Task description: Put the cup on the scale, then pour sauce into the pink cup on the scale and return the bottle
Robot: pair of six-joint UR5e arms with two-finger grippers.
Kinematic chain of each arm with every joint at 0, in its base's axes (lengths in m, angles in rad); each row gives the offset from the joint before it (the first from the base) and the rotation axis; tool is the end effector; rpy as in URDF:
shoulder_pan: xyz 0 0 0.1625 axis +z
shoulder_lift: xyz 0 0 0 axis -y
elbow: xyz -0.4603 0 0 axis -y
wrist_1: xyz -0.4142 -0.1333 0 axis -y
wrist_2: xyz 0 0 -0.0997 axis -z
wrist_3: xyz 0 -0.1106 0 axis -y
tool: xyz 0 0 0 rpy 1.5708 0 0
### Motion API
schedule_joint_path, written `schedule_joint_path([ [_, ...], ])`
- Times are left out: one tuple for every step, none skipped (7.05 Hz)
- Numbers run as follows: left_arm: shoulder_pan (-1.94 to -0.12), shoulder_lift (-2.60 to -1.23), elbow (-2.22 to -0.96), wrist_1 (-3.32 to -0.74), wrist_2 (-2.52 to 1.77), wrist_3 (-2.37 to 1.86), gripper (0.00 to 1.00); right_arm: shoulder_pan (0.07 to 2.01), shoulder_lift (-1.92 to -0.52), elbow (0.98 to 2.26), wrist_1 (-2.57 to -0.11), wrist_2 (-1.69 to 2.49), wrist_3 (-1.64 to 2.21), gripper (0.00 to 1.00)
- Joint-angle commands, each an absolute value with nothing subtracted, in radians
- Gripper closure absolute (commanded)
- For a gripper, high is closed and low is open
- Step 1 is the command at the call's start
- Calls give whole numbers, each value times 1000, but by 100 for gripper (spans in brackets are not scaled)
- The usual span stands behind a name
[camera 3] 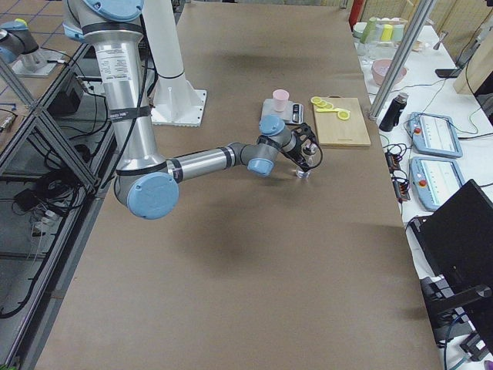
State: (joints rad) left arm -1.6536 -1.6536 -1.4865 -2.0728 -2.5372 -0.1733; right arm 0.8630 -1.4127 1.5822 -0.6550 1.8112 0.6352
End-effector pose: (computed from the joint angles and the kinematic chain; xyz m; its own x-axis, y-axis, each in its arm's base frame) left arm -0.0893 -0.5645 0.6291 0.5775 0.1906 -0.7938 0.1748 0.9210 0.3482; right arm -0.3233 -0.5423 0.5091 0.6638 -0.4267 0.6142 -0.1124 0.7550 0.6460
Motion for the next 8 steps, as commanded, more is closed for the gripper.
schedule_joint_path([
  [-1654,-1655,-1488,-2074,-2537,-173,3,862,-1498,1658,-644,1809,637,0],
  [-1654,-1655,-1488,-2074,-2537,-173,3,862,-1514,1675,-643,1807,638,0],
  [-1654,-1654,-1491,-2074,-2537,-173,3,861,-1532,1686,-643,1809,638,0],
  [-1654,-1655,-1494,-2072,-2542,-173,3,861,-1564,1712,-643,1812,638,0],
  [-1654,-1657,-1494,-2071,-2537,-172,3,862,-1630,1751,-643,1818,640,0],
  [-1654,-1657,-1494,-2071,-2537,-172,3,867,-1702,1793,-643,1853,640,0],
  [-1654,-1657,-1494,-2071,-2540,-172,3,971,-1715,1789,-647,1984,638,0],
  [-1655,-1663,-1494,-2068,-2545,-172,3,1159,-1706,1757,-694,2196,617,0],
])
